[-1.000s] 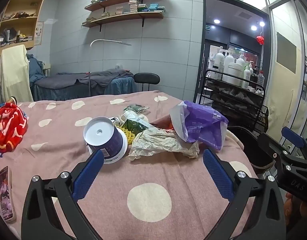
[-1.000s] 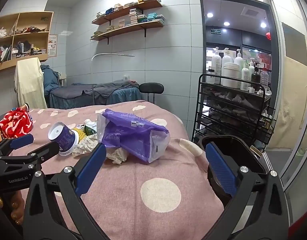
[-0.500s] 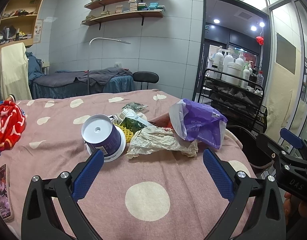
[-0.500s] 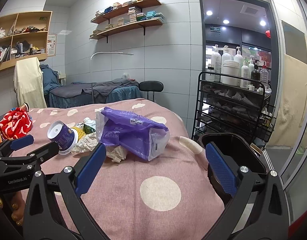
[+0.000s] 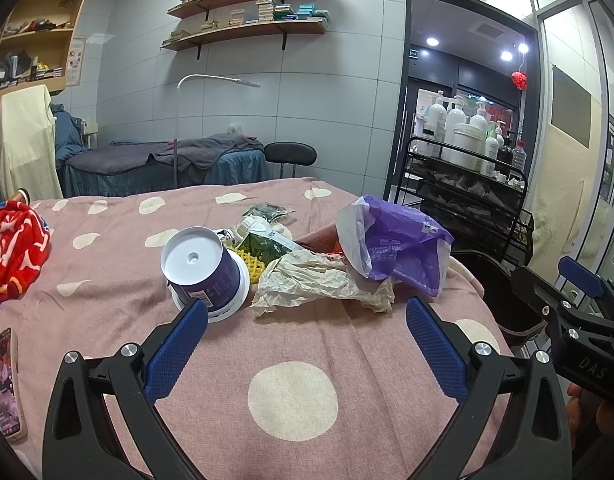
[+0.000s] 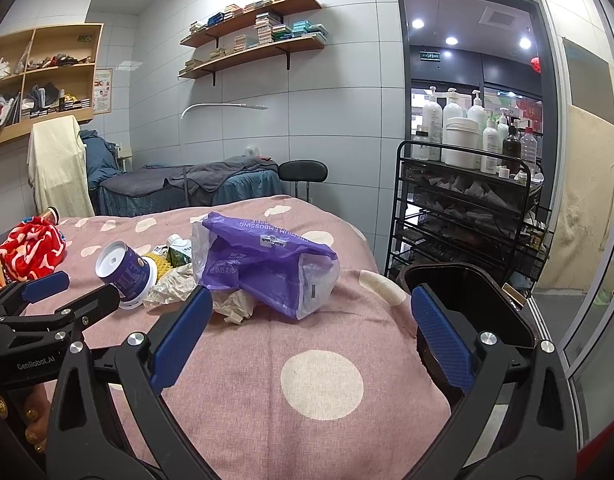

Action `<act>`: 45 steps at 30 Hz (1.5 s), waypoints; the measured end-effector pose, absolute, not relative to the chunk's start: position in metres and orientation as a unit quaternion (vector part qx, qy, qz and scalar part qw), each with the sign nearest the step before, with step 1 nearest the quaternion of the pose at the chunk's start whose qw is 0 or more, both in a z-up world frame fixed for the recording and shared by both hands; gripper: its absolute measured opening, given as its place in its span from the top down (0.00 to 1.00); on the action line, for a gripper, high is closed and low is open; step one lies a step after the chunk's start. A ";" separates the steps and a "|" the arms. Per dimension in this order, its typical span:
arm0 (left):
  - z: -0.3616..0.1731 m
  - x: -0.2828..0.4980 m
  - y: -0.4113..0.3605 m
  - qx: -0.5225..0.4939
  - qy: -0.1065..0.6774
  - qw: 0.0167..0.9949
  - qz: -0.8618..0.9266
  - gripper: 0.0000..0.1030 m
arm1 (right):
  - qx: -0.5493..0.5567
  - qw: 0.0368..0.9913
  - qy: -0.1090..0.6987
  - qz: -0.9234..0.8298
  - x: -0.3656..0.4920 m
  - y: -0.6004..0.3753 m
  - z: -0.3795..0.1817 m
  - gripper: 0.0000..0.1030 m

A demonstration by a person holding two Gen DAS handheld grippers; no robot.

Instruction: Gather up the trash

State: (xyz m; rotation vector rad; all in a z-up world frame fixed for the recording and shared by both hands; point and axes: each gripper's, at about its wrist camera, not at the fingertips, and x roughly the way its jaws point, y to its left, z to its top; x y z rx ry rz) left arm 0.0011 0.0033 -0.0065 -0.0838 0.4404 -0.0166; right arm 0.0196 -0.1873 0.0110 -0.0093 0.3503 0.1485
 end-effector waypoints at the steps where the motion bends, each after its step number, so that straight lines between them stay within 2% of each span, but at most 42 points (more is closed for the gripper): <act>1: -0.007 0.001 0.003 -0.041 0.218 0.975 -0.008 0.05 | -0.004 0.982 0.175 0.074 0.019 -0.187 0.011 0.04; 33: -0.014 0.003 0.002 -0.049 0.232 0.972 -0.012 0.05 | -0.003 0.979 0.190 0.079 0.025 -0.184 0.005 0.04; 41: -0.034 0.022 0.026 -0.084 0.296 0.951 -0.012 0.05 | -0.015 0.970 0.226 0.089 0.048 -0.178 -0.003 0.04; 45: -0.039 0.027 0.044 -0.091 0.303 0.949 0.004 0.05 | -0.023 0.963 0.251 0.098 0.066 -0.175 -0.009 0.04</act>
